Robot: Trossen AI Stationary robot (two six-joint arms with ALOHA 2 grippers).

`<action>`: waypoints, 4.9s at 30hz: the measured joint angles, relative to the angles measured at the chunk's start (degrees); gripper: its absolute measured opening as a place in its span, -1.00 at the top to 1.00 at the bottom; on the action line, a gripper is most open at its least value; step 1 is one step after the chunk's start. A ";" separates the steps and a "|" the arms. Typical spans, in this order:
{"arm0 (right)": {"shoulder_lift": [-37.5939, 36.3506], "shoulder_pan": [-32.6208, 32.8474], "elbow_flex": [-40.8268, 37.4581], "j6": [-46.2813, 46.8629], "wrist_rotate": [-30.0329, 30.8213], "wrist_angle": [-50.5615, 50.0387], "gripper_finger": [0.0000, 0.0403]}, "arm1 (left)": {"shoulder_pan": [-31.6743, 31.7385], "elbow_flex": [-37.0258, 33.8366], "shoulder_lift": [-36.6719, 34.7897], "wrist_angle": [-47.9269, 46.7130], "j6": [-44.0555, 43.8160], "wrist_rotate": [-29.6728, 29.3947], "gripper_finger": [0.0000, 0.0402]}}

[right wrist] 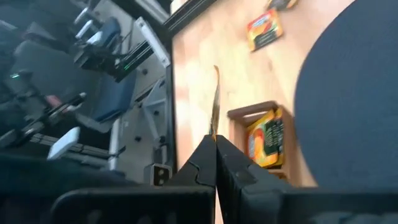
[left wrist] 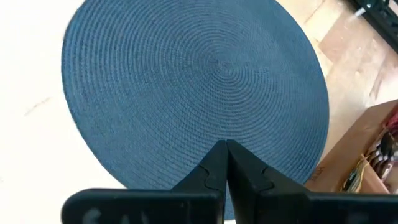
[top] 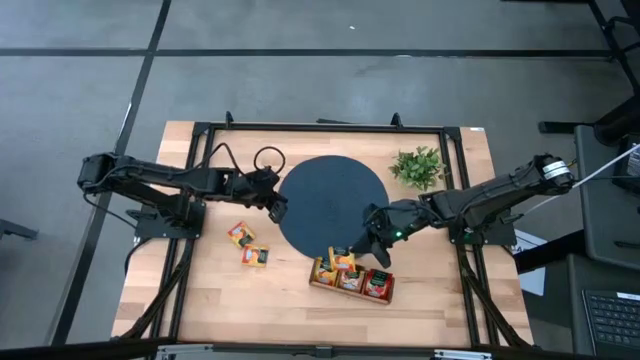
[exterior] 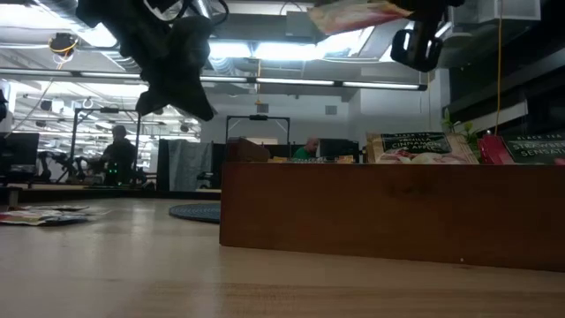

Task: Pick & Place Tea
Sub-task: Put the yellow tea bag into the left section of the wooden organizer

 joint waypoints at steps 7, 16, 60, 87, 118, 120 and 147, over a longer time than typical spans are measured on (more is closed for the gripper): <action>0.13 2.50 0.02 0.01 8.46 -0.23 1.00 | -2.35 0.00 0.00 -0.12 -3.37 -0.95 0.98; 0.23 6.26 0.02 -1.29 16.31 -0.40 1.00 | -4.67 0.00 0.00 -0.09 -8.04 -0.90 0.98; 18.97 10.79 0.07 6.07 28.70 11.99 1.00 | -12.31 0.00 0.00 1.44 -10.91 -8.76 0.98; 18.95 10.76 0.07 7.75 29.09 10.37 0.65 | -12.31 0.00 0.00 1.41 -10.86 -8.49 0.98; 20.96 1.94 13.00 3.99 19.24 13.47 0.65 | -32.85 -0.04 2.32 -22.61 -5.10 2.79 0.98; 22.25 1.36 14.25 4.75 18.40 13.70 0.65 | -33.38 -0.04 4.36 -22.76 -2.97 1.49 0.98; 40.12 -10.20 22.29 22.76 -2.16 13.52 0.64 | -38.70 -9.05 17.28 -0.81 -3.22 -9.84 0.98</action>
